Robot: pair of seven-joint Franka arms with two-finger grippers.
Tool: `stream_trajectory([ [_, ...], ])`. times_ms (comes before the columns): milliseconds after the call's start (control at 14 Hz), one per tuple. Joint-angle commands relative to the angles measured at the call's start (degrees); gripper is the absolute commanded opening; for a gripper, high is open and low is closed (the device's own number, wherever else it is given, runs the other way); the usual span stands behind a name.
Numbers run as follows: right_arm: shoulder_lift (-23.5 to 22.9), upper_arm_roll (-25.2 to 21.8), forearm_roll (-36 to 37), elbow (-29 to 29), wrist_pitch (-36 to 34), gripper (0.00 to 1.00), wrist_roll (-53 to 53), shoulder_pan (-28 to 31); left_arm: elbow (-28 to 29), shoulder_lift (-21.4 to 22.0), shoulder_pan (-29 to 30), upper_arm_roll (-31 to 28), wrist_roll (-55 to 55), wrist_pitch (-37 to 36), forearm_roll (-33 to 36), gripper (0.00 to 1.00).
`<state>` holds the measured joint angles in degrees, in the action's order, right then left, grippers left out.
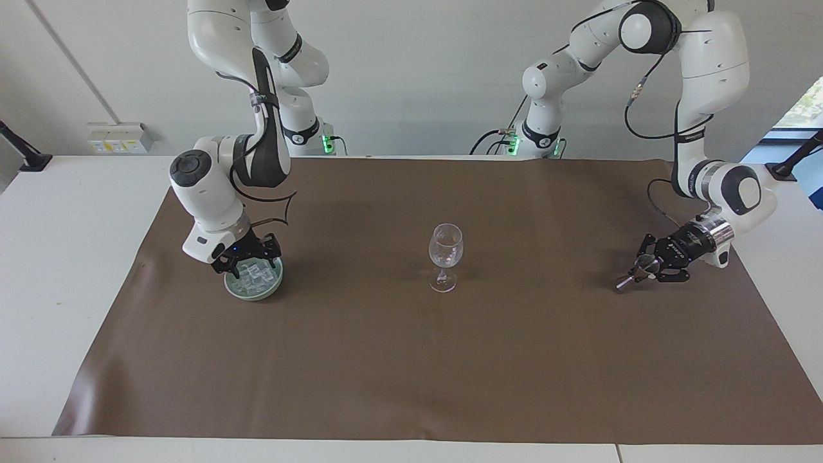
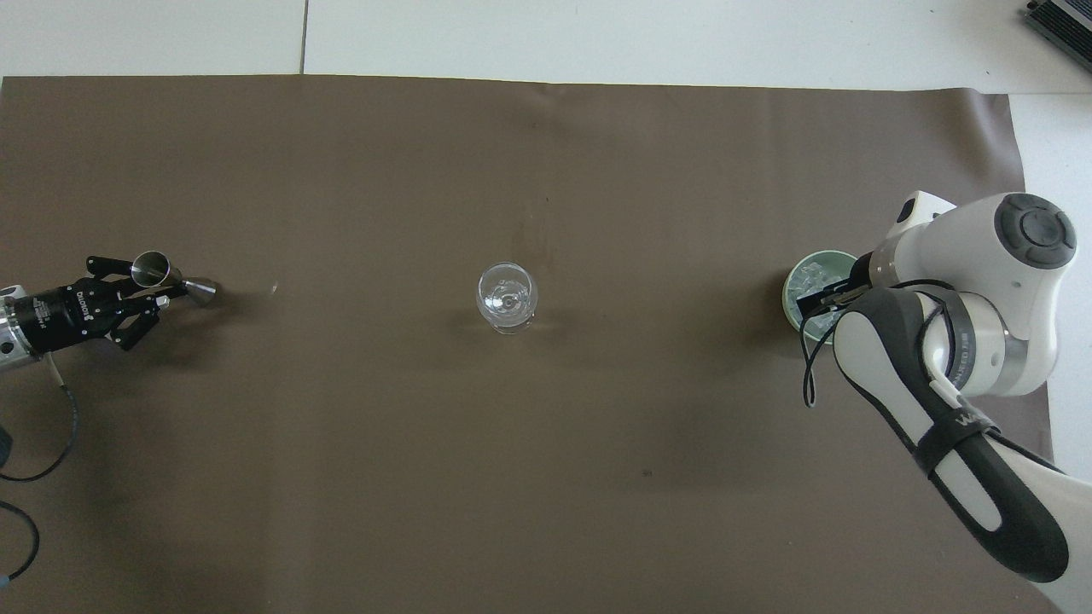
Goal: Pour wine and add ice with both arms
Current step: 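Set the jigger on the mat while the right gripper reaches the ice cup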
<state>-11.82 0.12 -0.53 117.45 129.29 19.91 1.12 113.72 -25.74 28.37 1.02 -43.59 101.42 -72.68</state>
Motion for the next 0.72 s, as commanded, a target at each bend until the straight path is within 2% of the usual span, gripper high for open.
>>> stream_trajectory([
  [0,0.4,0.1,0.8,1.6,1.2,0.81,1.8,0.4,2.9,2.2,-1.2,-0.5,1.6,2.0,-0.2,0.14],
  [72,0.4,0.1,1.0,1.6,1.2,0.8,1.8,0.4,2.9,2.2,-1.1,-0.5,2.2,2.0,-0.1,0.14],
  [143,0.4,0.1,1.0,1.6,1.2,0.76,1.8,0.4,2.8,2.2,-1.1,-0.5,2.2,2.0,-0.1,0.21],
  [287,0.3,0.0,1.3,1.5,1.2,0.7,1.8,0.5,2.6,2.1,-1.2,-0.5,2.3,2.1,0.0,0.98],
  [645,0.0,0.0,1.4,0.9,1.3,0.55,1.8,0.6,-1.3,1.1,-0.4,-0.5,5.2,1.8,6.1,1.0],
])
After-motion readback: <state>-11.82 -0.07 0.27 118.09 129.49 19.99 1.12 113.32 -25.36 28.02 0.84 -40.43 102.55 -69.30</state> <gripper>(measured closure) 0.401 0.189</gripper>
